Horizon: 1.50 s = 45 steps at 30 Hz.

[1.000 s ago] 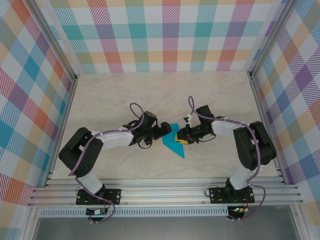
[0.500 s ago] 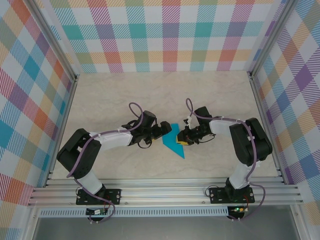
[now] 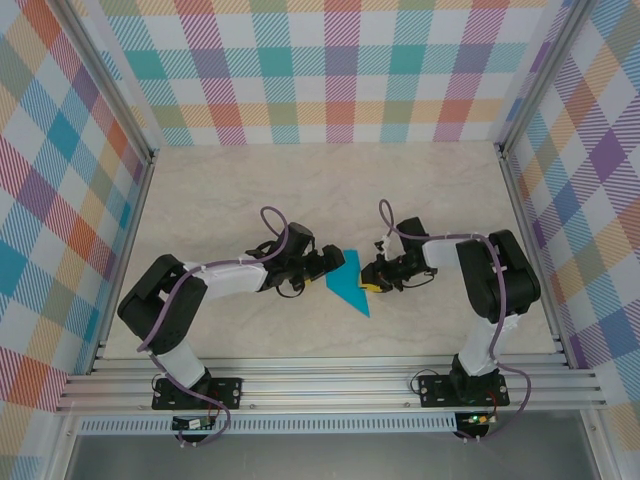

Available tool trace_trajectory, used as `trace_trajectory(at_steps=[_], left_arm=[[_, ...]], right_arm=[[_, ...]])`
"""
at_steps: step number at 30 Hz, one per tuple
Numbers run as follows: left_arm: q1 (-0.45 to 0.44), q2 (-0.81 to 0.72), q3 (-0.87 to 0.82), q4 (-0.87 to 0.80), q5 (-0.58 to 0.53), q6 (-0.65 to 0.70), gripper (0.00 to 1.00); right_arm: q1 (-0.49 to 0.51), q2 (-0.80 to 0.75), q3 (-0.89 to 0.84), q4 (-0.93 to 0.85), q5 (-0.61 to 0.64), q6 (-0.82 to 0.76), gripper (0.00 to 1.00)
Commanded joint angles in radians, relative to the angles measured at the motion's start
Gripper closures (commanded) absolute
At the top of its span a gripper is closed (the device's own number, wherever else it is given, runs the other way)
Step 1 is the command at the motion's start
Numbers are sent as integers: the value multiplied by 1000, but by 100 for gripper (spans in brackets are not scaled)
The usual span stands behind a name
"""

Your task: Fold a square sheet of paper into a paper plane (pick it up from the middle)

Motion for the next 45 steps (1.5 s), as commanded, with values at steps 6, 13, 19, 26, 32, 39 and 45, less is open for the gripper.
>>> trace_trajectory(at_steps=[6,13,19,26,32,39,45], left_arm=[[-10,26,20,14,20,-3,2],[-11,16,21,6,1,-1,3],[-10,13,17,9,0,-4,3],[-10,6,13,8,-5,-2,3],[-10,9,13,8,-3,-2,3],[-10,7,16,1,-8,3,3],[-10,-6,13,1,-20,0,3]], right_arm=[[-40,-28,-34,20,-34,-13,74],[-38,-170,3,-91,92,-73,53],[-18,-109,31,-87,59,-84,48],[15,-46,76,-108,43,-114,45],[44,-13,100,-124,42,-133,44],[69,8,112,-132,33,-152,45],[82,4,120,-142,28,-173,57]])
